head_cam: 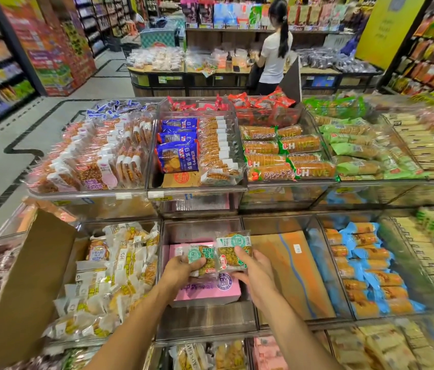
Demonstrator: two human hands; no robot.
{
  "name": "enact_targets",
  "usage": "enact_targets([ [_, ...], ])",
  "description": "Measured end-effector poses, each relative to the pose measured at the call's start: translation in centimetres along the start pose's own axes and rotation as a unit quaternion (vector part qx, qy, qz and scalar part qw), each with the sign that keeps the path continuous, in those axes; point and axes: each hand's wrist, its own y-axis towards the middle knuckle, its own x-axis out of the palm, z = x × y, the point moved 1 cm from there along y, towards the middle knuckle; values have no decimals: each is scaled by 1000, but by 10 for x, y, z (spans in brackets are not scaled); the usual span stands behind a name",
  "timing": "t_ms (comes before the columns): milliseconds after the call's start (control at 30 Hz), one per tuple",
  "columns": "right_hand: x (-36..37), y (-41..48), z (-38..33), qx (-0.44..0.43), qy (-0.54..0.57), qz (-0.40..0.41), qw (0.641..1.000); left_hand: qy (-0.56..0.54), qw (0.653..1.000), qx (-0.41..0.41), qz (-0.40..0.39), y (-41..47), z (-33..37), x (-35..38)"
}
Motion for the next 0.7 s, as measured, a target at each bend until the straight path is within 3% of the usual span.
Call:
enact_targets([
  [200,3,-25,-10,1,31,21,999,-96,993,-13,-64,-43,6,-9],
  [500,-38,-68,-4,-4,82,63,995,-71,985,23,-158,-67,11,12],
  [700,-105,-116,2,-40,112,201,972,-34,980,53,-190,-93,5,83],
])
